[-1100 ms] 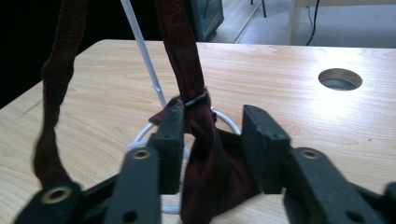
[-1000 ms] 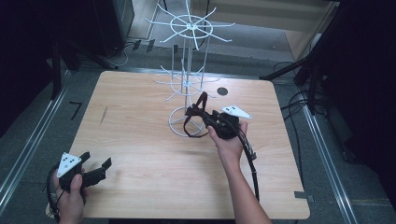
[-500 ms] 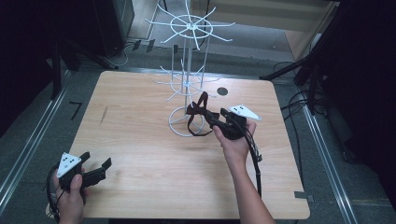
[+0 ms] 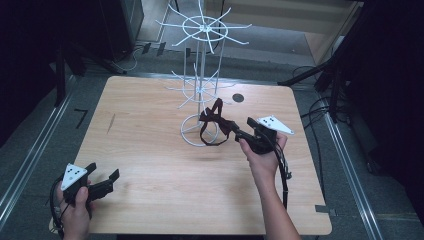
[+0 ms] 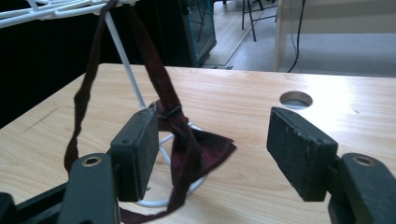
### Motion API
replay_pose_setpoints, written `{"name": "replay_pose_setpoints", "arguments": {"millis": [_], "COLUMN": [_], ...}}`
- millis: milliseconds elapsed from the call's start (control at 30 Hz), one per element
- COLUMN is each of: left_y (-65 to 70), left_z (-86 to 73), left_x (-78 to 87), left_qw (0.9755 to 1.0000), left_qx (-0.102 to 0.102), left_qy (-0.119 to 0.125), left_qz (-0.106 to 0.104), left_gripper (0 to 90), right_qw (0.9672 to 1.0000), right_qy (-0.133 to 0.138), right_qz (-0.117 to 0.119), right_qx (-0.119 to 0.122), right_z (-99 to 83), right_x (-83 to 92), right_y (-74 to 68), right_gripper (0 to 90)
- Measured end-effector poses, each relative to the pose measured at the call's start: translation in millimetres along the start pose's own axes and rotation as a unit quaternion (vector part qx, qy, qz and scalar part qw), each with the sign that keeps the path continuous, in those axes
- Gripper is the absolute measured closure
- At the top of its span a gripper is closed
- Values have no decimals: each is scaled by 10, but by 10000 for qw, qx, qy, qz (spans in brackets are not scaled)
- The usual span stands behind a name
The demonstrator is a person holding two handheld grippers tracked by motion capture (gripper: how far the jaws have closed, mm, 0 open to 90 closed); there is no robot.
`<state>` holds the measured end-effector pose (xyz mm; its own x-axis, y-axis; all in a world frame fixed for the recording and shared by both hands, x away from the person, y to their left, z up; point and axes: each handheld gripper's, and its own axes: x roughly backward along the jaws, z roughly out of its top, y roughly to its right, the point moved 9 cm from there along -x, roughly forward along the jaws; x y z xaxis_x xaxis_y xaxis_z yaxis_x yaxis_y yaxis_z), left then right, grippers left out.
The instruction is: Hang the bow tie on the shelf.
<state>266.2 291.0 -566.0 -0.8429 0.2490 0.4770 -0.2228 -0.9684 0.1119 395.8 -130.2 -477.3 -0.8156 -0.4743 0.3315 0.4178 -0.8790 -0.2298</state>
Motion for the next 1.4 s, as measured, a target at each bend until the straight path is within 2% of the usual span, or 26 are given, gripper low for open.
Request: {"name": "replay_pose_setpoints", "arguments": {"millis": [67, 100, 167, 200, 400, 433, 967, 1167, 1233, 1400], "left_y": [0, -1, -1, 0, -1, 0, 3, 4, 3, 1], "left_z": [0, 0, 0, 0, -1, 1, 0, 2, 1, 2], "left_x": [0, 0, 0, 1, 1, 1, 2, 3, 4, 4], "left_qw": [10000, 10000, 10000, 10000, 10000, 10000, 10000, 10000, 10000, 10000], "left_qx": [4, 2, -4, 0, -4, -1, -28, -35, -40, -49], "left_qy": [2, 3, -2, -1, -5, 6, 7, 20, 19, 19], "left_qz": [1, 2, 4, 3, 7, 8, 19, 33, 35, 36], "left_gripper": [140, 139, 140, 140, 140, 140, 140, 140, 141, 141], "right_qw": [10000, 10000, 10000, 9999, 9996, 9994, 9988, 9985, 9978, 9973], "right_qy": [10, 14, 8, 34, 52, 43, -59, -91, -121, -116], "right_qz": [-17, -61, -75, -125, -225, -315, -463, -500, -624, -669], "right_qx": [-12, -23, -44, -57, -142, -139, -174, -186, -207, -274], "right_z": [-5, -25, -33, -46, -85, -112, -341, -443, -513, -579], "right_x": [14, 57, 74, 120, 216, 264, 546, 629, 692, 768], "right_y": [18, 80, 98, 162, 293, 364, 668, 758, 837, 925], "right_gripper": [352, 349, 349, 349, 331, 319, 198, 188, 186, 182]}}
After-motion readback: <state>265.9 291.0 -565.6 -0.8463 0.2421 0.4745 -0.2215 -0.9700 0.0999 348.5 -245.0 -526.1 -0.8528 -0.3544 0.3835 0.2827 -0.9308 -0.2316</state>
